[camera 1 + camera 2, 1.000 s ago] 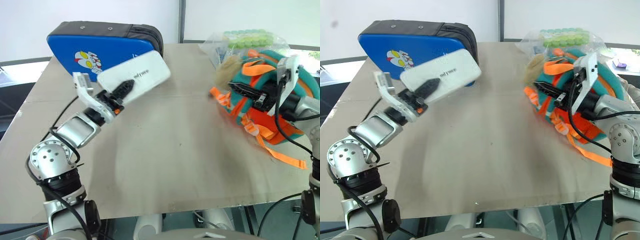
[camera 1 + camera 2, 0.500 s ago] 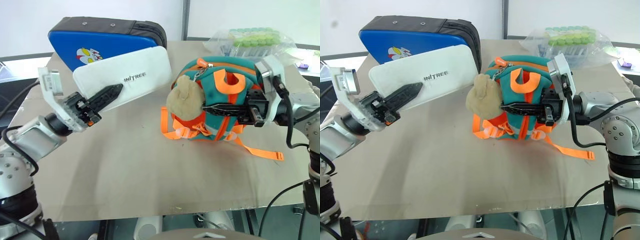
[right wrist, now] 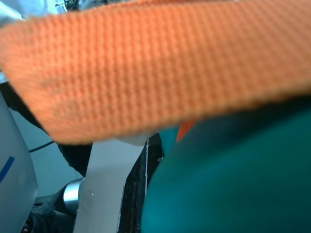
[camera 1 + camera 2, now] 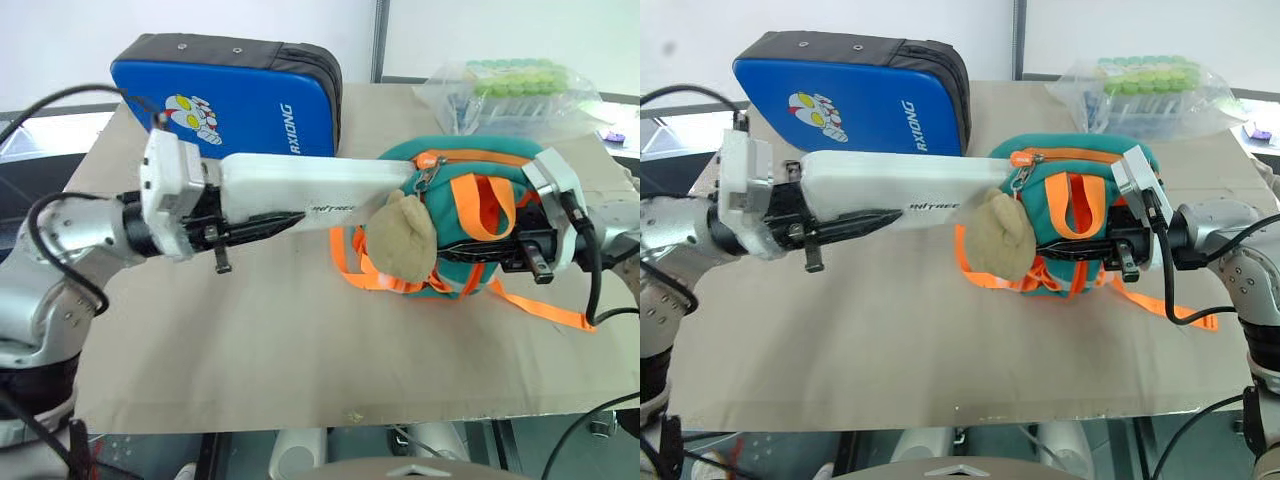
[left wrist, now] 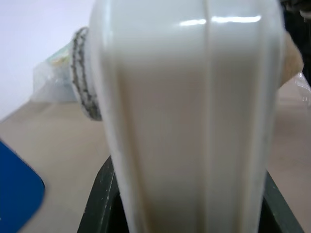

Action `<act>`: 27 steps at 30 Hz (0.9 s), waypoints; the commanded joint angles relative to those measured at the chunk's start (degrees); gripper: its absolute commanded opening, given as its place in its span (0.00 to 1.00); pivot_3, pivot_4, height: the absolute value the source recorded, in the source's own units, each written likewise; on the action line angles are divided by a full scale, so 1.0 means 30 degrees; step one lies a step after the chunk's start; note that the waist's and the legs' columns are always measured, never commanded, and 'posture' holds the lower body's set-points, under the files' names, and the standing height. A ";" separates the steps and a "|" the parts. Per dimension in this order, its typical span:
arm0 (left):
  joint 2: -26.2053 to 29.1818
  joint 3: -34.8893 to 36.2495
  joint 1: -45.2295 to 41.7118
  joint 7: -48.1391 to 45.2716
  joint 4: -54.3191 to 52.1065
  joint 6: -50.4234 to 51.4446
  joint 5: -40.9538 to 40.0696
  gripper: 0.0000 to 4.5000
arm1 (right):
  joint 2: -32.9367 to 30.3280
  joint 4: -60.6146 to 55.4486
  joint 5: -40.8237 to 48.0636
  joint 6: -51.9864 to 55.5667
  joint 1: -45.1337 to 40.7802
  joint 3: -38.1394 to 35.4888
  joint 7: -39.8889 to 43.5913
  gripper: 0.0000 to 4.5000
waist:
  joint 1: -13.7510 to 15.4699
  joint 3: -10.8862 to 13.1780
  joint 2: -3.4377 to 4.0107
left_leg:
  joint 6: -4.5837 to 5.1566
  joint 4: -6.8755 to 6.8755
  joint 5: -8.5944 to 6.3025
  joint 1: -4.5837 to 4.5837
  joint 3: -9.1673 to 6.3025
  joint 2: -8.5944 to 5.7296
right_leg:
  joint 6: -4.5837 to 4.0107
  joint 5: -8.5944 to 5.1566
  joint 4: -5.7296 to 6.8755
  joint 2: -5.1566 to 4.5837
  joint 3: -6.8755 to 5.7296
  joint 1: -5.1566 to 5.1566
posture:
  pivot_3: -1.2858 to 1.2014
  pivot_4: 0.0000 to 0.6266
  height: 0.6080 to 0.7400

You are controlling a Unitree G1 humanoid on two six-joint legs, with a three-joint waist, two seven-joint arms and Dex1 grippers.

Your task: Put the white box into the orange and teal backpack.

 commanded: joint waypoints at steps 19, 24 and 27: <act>-0.7357 -0.5902 -0.8997 -0.1200 0.8920 0.2620 0.5965 0.88 | 0.1690 -0.1740 -0.1769 -0.2051 0.0132 -0.0374 -0.3730 0.00 | -0.0471 0.0009 0.0025 | 0.0006 0.0000 -0.0001 0.0002 -0.0032 0.0015 | 0.0015 -0.0002 0.0101 0.0034 0.0012 -0.0035 | 0.52 0.24 1.00; -0.2986 -0.0038 -0.6631 -0.2688 0.6335 1.0576 -0.0825 0.98 | 0.2568 -0.0196 -0.3612 -0.3211 -0.0195 0.0340 -0.4606 0.00 | -0.0922 0.0014 0.0024 | 0.0005 0.0016 0.0000 0.0027 -0.0024 0.0021 | 0.0017 -0.0006 0.0192 0.0035 0.0046 -0.0062 | 0.52 0.24 1.00; -0.2545 0.2474 -0.5811 -0.1244 0.5261 1.4566 -0.4252 0.98 | 0.2891 0.0289 -0.4134 -0.3646 -0.0411 0.0485 -0.4688 0.00 | -0.0806 0.0019 0.0018 | 0.0004 0.0026 0.0001 0.0015 -0.0042 0.0027 | 0.0019 -0.0009 0.0215 0.0030 0.0026 -0.0073 | 0.52 0.24 1.00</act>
